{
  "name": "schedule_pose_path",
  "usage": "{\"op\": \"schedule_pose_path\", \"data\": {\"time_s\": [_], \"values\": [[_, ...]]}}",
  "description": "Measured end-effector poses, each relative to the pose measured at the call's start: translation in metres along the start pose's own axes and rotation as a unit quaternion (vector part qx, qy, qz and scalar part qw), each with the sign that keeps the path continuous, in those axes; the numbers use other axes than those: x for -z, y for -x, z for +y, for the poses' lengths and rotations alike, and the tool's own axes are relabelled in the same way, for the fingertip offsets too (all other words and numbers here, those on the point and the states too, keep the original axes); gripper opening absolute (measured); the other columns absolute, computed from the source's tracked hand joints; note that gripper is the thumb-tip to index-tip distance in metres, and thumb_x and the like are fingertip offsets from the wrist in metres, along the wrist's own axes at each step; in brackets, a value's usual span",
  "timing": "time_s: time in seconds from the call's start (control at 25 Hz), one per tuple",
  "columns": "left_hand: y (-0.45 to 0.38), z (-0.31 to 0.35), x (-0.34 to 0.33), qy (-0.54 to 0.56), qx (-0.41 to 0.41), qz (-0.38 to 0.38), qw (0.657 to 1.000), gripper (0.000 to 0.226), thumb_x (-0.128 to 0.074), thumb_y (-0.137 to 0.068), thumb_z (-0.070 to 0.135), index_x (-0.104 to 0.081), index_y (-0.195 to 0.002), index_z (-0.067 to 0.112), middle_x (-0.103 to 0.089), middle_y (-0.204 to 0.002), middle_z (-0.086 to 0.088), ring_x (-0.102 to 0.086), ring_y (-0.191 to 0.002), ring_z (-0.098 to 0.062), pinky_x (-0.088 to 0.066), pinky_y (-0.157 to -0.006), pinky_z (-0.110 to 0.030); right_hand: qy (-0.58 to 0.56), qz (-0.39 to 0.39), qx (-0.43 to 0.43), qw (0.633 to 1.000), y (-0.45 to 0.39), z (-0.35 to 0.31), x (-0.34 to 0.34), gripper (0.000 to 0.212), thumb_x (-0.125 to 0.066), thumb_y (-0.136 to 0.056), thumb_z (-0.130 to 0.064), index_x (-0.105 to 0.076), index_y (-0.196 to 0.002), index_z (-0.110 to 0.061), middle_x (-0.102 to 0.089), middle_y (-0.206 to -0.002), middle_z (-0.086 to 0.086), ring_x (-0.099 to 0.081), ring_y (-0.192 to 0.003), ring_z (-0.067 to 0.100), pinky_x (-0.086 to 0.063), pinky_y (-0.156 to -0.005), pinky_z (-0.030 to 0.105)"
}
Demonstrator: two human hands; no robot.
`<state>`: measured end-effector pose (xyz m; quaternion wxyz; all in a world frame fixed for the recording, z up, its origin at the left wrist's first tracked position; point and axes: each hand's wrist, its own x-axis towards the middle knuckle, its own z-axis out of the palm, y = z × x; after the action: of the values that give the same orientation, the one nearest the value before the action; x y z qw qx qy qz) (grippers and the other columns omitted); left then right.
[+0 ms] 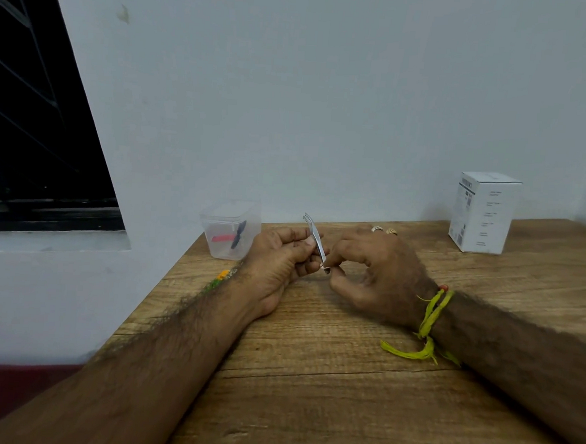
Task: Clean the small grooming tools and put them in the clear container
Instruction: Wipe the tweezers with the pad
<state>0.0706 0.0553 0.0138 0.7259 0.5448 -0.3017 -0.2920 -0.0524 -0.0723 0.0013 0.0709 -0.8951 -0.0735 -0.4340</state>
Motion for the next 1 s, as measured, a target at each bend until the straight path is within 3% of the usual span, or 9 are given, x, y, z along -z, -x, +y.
{"op": "schedule_pose_path", "data": {"time_s": [0.24,0.84,1.0], "values": [[-0.0005,-0.0003,0.0006,-0.005,-0.003,-0.003,1.0,0.013,-0.056,-0.098,-0.005,-0.067,-0.104,-0.002,-0.073,-0.072,-0.006,-0.066,-0.061,-0.01,-0.058,-0.061,-0.019,-0.002,-0.028,0.01,1.0,-0.0004,-0.0015,0.0024,0.006,-0.065,-0.077,-0.021,-0.07,-0.079,-0.022,-0.071,-0.084,-0.007,-0.067,-0.079,0.019,-0.05,-0.069,0.038],[-0.0024,-0.0016,0.0025,-0.008,-0.008,0.006,1.0,0.013,-0.055,-0.098,-0.003,-0.068,-0.103,-0.001,-0.074,-0.073,-0.007,-0.067,-0.06,-0.009,-0.057,-0.063,-0.021,0.026,-0.023,0.007,0.999,-0.0004,-0.0029,0.0019,0.007,-0.063,-0.076,-0.023,-0.069,-0.08,-0.023,-0.069,-0.083,-0.008,-0.064,-0.074,0.02,-0.05,-0.064,0.038],[-0.0034,-0.002,0.0022,-0.01,-0.013,0.007,1.0,0.013,-0.056,-0.098,-0.002,-0.068,-0.103,0.0,-0.074,-0.076,-0.009,-0.068,-0.06,-0.01,-0.058,-0.063,-0.021,0.049,-0.04,0.012,0.998,-0.001,-0.0051,0.0052,0.004,-0.063,-0.074,-0.025,-0.067,-0.075,-0.024,-0.066,-0.076,-0.011,-0.06,-0.071,0.014,-0.048,-0.063,0.034]]}}
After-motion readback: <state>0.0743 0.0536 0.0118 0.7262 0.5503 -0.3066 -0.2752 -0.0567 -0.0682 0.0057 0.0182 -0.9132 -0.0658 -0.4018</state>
